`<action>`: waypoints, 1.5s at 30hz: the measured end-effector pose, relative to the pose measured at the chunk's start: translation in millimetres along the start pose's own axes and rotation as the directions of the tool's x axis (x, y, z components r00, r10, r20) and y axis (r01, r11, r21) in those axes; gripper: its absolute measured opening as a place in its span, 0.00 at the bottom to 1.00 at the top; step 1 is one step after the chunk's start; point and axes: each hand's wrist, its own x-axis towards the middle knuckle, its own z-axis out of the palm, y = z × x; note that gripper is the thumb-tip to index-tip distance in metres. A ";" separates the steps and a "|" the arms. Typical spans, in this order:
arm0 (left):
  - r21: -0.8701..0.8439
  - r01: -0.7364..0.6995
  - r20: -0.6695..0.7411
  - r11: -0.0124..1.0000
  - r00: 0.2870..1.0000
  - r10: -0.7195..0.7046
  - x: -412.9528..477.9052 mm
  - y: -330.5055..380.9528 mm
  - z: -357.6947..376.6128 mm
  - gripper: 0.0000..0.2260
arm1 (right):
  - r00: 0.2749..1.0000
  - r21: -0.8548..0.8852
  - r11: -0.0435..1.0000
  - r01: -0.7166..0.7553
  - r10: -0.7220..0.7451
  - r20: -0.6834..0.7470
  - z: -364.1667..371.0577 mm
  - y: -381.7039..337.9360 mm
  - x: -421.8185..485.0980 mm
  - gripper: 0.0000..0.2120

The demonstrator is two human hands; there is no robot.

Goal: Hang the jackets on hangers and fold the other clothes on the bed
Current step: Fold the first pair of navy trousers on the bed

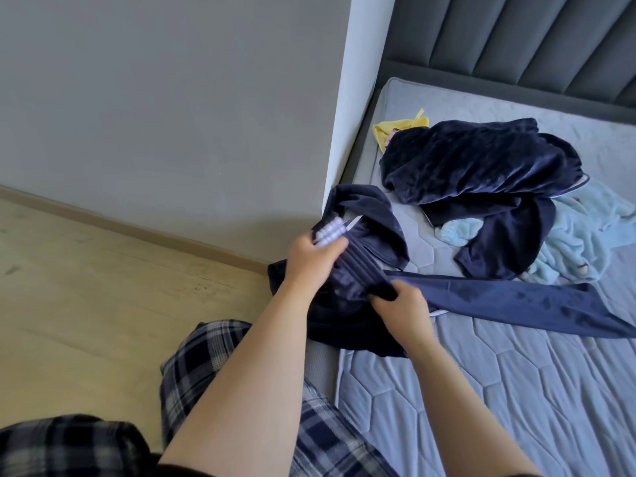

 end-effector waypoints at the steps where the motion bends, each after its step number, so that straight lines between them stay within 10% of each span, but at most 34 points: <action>1: 0.000 0.011 -0.174 1.000 0.985 -0.010 3.1 -0.1 -4.3 0.05 | 0.993 -0.066 0.997 -0.028 0.036 0.115 2.3 6.6 1.2 0.06; 3: 0.026 0.049 -0.408 0.998 0.912 -0.035 5.3 -2.5 -10.3 0.06 | 0.952 -0.218 0.974 -0.065 0.126 0.278 7.4 20.0 1.8 0.07; 6: 0.050 0.062 -0.512 0.997 0.859 -0.028 5.1 -6.4 -10.2 0.09 | 0.976 -0.201 0.968 -0.151 0.178 0.123 15.8 37.9 4.0 0.11; 8: 0.030 0.060 -0.534 0.998 0.845 -0.035 5.0 -5.3 -10.2 0.10 | 0.947 0.181 0.934 -0.308 0.319 -0.036 20.7 43.2 4.4 0.12; 11: -0.018 0.091 -0.474 0.996 0.876 -0.089 5.4 -2.2 -11.9 0.10 | 0.890 0.719 0.593 -0.363 0.449 0.080 23.7 32.2 3.5 0.06; 18: -0.036 0.103 -0.400 0.994 0.910 -0.109 -10.3 15.9 -18.3 0.08 | 0.975 0.791 0.589 -0.166 -0.021 0.221 31.7 -66.7 10.1 0.10; 30: -0.219 -0.248 -0.650 0.944 0.758 0.048 -39.8 175.3 -163.7 0.23 | 0.811 0.777 0.628 0.049 -0.480 0.336 43.4 -308.4 -33.4 0.09; 40: -0.074 -0.426 -0.649 0.902 0.707 0.280 -106.5 335.3 -261.2 0.05 | 0.640 0.779 0.534 0.328 -0.732 0.233 -2.1 -480.2 -78.7 0.08; 45: 0.092 -0.539 -0.747 0.837 0.519 0.416 -125.5 399.0 -281.0 0.07 | 0.654 0.654 0.438 0.617 -0.747 -0.117 -44.4 -525.9 -80.4 0.06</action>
